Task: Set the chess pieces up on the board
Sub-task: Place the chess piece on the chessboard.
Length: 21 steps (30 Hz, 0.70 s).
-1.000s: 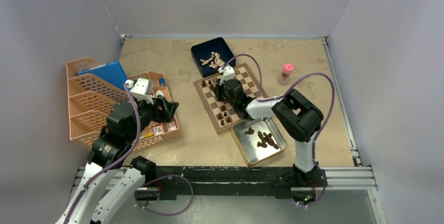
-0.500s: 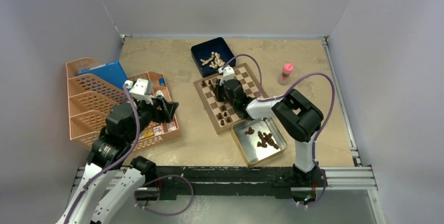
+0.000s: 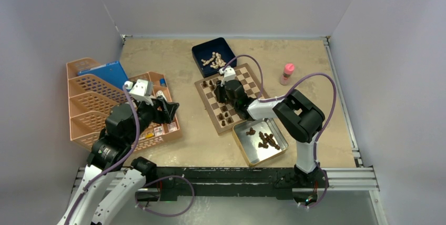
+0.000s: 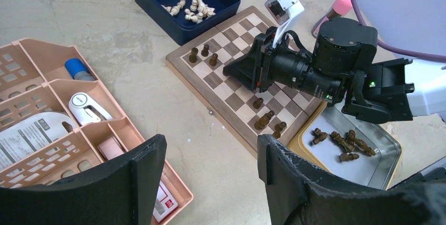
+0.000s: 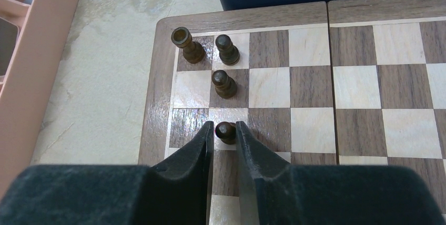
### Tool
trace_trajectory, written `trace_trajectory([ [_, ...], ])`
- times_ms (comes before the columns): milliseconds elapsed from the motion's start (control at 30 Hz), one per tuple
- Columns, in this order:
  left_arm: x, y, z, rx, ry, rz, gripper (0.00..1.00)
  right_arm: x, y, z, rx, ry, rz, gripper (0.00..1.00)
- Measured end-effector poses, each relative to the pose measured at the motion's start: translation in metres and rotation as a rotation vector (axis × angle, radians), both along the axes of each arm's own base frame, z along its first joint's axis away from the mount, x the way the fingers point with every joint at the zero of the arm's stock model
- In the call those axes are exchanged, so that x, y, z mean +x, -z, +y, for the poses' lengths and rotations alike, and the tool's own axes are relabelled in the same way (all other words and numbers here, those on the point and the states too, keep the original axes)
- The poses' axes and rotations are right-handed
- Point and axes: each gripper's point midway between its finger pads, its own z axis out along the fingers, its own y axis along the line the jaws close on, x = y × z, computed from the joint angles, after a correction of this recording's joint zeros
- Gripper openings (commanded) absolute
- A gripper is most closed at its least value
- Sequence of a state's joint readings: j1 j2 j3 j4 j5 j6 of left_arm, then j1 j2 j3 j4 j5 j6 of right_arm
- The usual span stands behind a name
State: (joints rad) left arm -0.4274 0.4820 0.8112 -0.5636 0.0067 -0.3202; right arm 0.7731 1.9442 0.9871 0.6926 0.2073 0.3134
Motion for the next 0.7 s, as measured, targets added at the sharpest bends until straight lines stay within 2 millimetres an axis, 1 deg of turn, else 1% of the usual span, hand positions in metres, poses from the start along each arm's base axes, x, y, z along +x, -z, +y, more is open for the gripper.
trace_trajectory([
  [367, -0.0002, -0.0005, 0.0001, -0.001, 0.000, -0.002, 0.64, -0.0007, 0.0014, -0.0005, -0.004, 0.000, 0.005, 0.26],
  [700, 0.0007, 0.0008, -0.0004, 0.002, 0.001, 0.003, 0.64, 0.0011, 0.0039, 0.0013, -0.009, -0.001, 0.010, 0.32],
])
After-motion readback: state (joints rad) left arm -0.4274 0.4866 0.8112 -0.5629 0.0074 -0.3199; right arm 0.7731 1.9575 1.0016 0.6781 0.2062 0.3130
